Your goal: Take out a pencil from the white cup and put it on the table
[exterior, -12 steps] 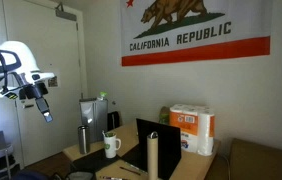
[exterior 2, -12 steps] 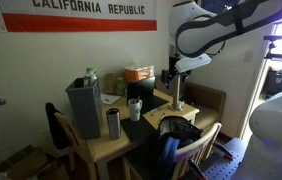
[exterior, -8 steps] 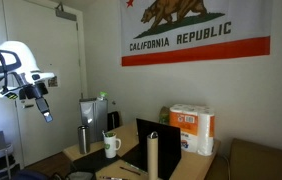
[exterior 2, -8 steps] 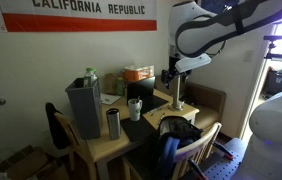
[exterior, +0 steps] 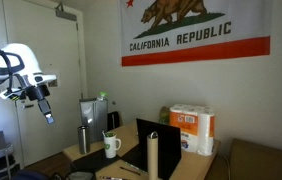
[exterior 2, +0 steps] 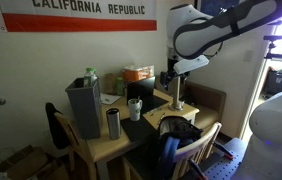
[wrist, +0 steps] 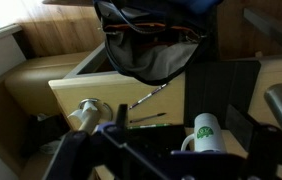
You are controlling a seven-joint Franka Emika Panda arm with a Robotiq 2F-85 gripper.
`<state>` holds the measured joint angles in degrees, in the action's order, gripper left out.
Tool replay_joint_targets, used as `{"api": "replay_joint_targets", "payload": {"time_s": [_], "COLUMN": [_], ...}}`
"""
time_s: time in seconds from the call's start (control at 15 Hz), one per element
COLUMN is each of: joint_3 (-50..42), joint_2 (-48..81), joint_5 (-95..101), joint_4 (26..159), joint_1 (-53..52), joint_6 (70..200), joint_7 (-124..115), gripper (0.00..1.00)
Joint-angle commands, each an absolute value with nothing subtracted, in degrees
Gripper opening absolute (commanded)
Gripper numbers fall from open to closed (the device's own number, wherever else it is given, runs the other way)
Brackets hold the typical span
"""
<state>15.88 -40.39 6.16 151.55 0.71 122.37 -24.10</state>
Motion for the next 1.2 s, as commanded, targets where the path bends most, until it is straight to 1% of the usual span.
{"api": "replay_joint_targets", "payload": {"time_s": [0.0,0.2,0.47,0.67,0.87,0.93,1.0,1.13], "joint_3": [17.4,18.3,18.0,14.5,10.1,8.9,7.4,5.5], "joint_2": [-31.1,-22.2,-8.2,1.2,9.6,11.6,6.8,9.1], "joint_5": [7.8,11.0,20.1,26.6,28.0,27.6,26.0,25.9], "joint_4": [147.5,144.0,136.5,129.3,120.9,118.5,124.4,122.6], "joint_1": [2.6,4.3,6.8,5.2,0.9,-0.9,-1.2,-3.0], "joint_6": [126.9,132.0,137.6,139.0,138.6,137.4,139.4,139.4], "joint_7": [-27.6,-31.4,-39.8,-46.4,-49.4,-49.4,-46.7,-46.8], "gripper": [1.00,1.00,1.00,1.00,1.00,1.00,1.00,1.00]}}
